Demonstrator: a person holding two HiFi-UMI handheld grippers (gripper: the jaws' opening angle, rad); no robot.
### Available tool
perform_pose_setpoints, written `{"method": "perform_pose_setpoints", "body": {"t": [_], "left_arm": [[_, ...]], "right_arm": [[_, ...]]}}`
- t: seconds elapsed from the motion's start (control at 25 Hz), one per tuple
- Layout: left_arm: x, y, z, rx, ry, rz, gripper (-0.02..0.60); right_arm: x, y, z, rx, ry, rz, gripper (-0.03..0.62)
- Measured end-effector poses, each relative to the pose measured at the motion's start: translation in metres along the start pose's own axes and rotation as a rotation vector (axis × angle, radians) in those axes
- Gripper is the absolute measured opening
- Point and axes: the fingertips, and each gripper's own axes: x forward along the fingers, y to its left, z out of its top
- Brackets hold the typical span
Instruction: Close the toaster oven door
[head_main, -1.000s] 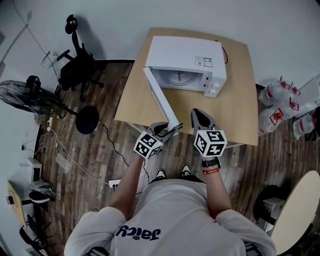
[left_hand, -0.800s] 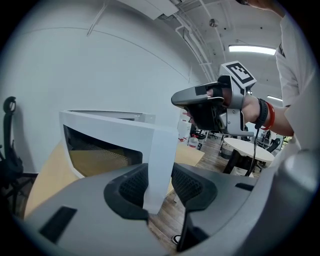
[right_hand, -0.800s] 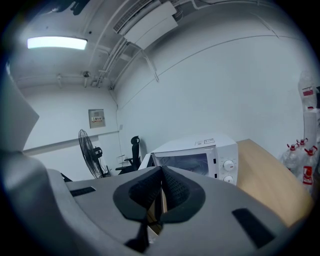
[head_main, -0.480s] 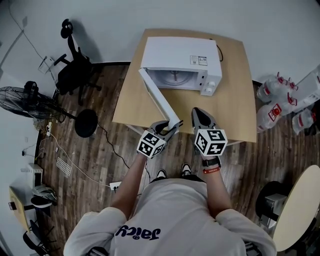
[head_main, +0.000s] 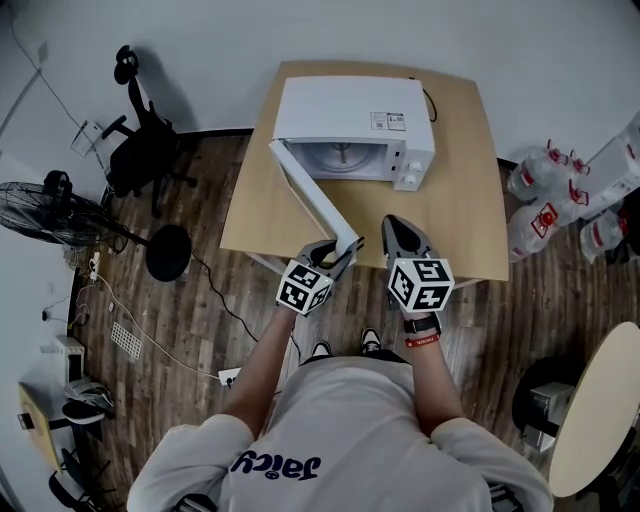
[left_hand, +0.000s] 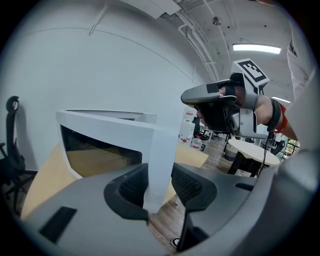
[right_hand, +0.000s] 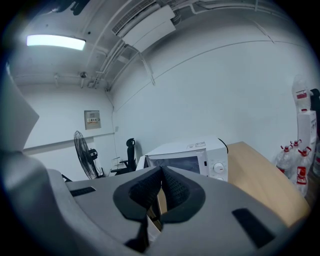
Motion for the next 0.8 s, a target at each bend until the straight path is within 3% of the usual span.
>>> {"method": "perform_pose_setpoints", "body": {"t": [0.8], "left_arm": [[0.022,-0.003,0.011,-0.015,-0.010,0.015,0.158]], "right_arm": [[-0.011,-0.016,0.008,-0.006,-0.012,-0.016,0.015]]}}
